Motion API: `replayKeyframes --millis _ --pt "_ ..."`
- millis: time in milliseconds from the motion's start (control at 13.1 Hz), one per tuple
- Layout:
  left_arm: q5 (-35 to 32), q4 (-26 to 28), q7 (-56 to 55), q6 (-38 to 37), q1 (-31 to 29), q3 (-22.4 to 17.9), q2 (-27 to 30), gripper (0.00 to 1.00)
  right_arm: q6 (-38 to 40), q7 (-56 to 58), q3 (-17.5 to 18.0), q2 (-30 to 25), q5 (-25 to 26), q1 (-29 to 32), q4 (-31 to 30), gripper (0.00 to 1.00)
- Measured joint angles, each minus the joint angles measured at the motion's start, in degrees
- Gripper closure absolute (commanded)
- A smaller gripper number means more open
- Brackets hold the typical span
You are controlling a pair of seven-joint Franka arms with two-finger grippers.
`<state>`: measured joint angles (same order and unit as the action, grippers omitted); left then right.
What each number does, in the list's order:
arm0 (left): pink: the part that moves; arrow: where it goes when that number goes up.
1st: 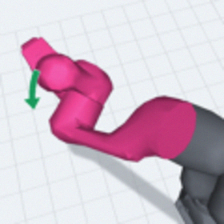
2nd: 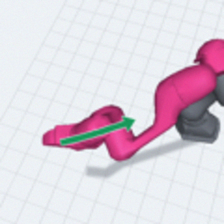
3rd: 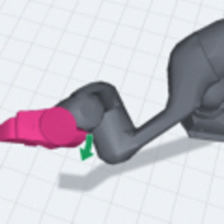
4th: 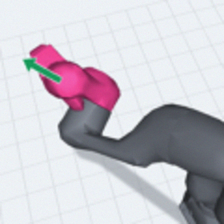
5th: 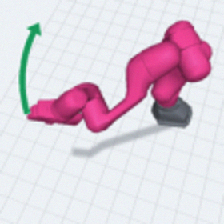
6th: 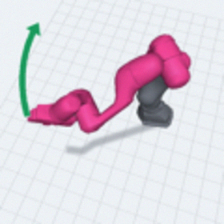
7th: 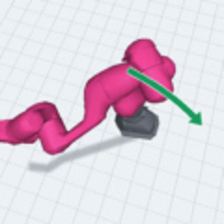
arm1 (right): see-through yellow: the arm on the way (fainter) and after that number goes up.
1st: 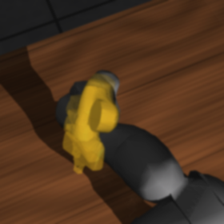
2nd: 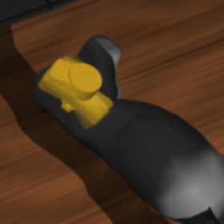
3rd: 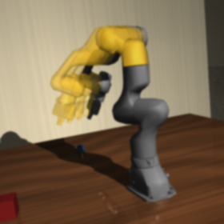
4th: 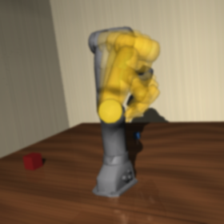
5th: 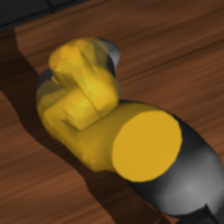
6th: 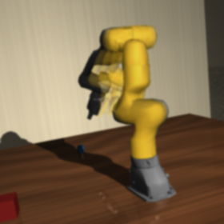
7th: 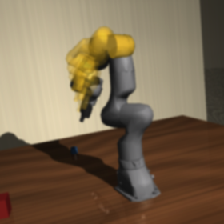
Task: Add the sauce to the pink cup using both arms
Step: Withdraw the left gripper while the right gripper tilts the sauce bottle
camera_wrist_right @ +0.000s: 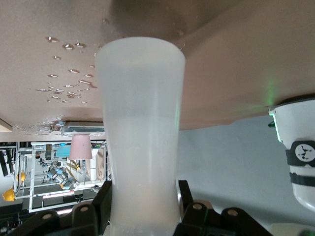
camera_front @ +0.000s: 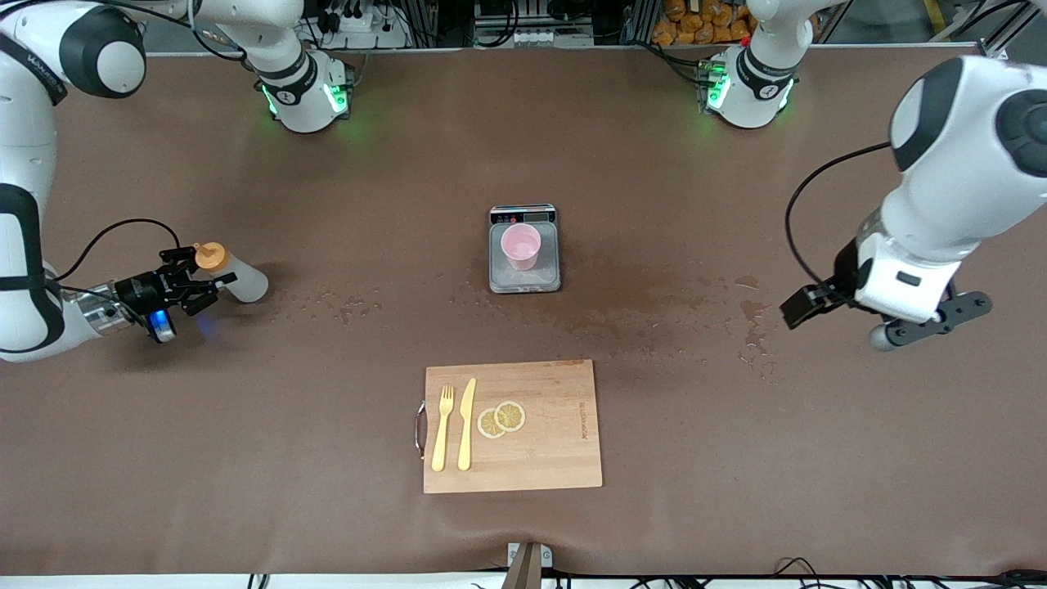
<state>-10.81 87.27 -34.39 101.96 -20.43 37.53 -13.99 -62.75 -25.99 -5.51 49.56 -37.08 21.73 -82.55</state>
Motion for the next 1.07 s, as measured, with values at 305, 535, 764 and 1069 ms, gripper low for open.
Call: replayKeyframes --millis 305,535,764,1069 --pt "5.99 -2.86 11.93 -7.19 12.91 -19.40 4.67 0.00 2.72 -6.27 0.06 -1.15 -0.03 -2.13 3.96 0.46" --pt "10.94 -2.89 19.97 -11.75 21.16 -34.10 7.97 0.00 2.91 -8.06 0.05 -1.96 0.00 -2.93 4.34 0.52" --pt "11.13 -2.91 20.78 -15.73 21.18 -35.17 10.63 0.00 3.19 -13.67 0.14 -4.61 -0.01 -5.12 4.98 0.52" --pt "11.13 -2.79 20.78 -17.65 21.29 -35.18 13.04 0.00 2.58 -23.76 0.14 -9.71 2.46 -11.69 5.76 0.51"
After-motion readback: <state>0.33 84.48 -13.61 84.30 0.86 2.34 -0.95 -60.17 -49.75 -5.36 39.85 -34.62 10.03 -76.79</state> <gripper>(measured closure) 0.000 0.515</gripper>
